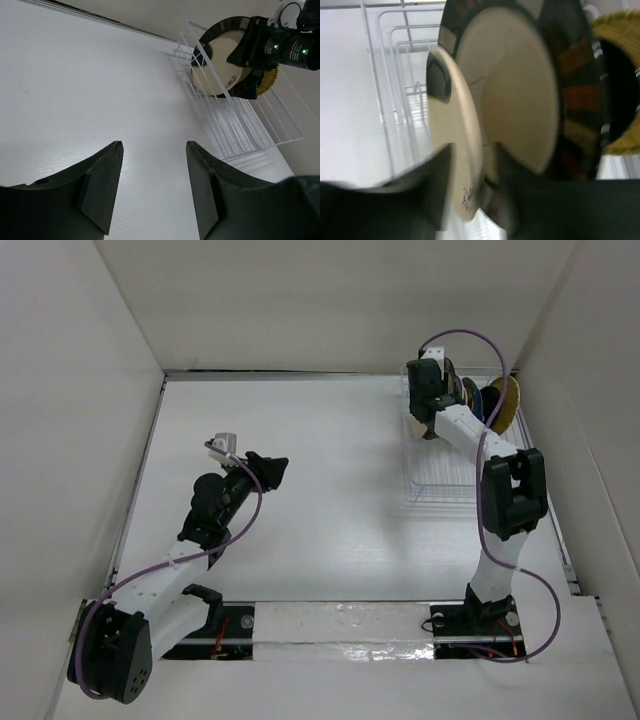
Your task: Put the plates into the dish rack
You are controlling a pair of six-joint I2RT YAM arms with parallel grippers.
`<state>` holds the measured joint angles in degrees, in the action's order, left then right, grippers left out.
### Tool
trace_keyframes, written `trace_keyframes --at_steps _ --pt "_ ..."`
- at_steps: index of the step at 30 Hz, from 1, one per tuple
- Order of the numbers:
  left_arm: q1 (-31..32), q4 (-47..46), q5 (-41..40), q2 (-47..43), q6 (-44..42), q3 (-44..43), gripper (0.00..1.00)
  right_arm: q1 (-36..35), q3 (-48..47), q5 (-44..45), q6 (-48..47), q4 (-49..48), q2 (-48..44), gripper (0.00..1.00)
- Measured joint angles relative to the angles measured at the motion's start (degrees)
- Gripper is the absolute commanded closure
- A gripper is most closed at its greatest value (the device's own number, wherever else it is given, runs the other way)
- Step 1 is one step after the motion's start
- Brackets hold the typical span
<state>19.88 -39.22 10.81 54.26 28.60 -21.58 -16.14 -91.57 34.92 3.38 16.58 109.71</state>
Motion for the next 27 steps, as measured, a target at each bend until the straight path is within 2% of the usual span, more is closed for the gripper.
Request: trace_keyframes --at_steps 2,6,10,13,14,15,16,17,22,23,25,26,27 --pt "0.0 0.4 -0.6 -0.8 0.2 0.0 0.50 -0.7 0.4 0.0 0.3 0.1 0.4 0.27" --pt "0.0 0.6 -1.5 -3.1 0.9 0.0 0.50 -2.4 2.3 -2.2 1.4 -0.5 -3.3 0.21" --pt "0.0 1.5 -2.3 -4.6 2.8 -0.5 0.51 -5.9 7.6 -5.6 2.6 -3.5 -15.0 0.20" --pt "0.0 2.9 -3.0 -6.4 4.5 -0.7 0.51 -10.6 13.0 -9.4 3.7 -9.0 -26.8 0.37" --pt "0.0 3.7 -3.2 -7.4 5.0 -0.8 0.51 -12.2 14.3 -11.0 4.3 -11.1 -30.2 0.63" --pt "0.0 4.4 -3.4 -8.5 5.5 -1.0 0.51 -13.8 15.6 -13.3 4.7 -13.6 -33.4 0.80" --pt "0.0 5.0 -3.6 -9.7 6.0 -1.2 0.50 -15.2 17.2 -16.2 5.5 -16.0 -36.2 0.93" --pt "0.0 5.9 -3.7 -11.1 6.5 -1.5 0.50 -16.3 18.8 -18.9 6.5 -18.2 -38.7 1.00" --pt "0.0 10.7 -4.5 -19.1 8.0 -4.0 0.49 -20.1 27.0 -34.7 11.4 -27.5 -46.4 0.98" --pt "0.0 11.7 -4.7 -20.4 8.1 -4.7 0.49 -21.1 27.9 -36.9 12.0 -28.2 -47.1 0.88" --pt "0.0 14.1 -5.2 -23.3 8.2 -6.8 0.49 -23.2 28.5 -39.9 12.9 -28.7 -48.0 0.76" --pt "0.0 15.2 -5.4 -24.6 8.1 -7.9 0.49 -24.1 28.6 -41.0 13.1 -28.9 -48.4 0.65" --pt "0.0 16.2 -5.6 -25.7 8.1 -9.1 0.49 -24.9 28.6 -41.5 13.2 -29.1 -49.0 0.60"
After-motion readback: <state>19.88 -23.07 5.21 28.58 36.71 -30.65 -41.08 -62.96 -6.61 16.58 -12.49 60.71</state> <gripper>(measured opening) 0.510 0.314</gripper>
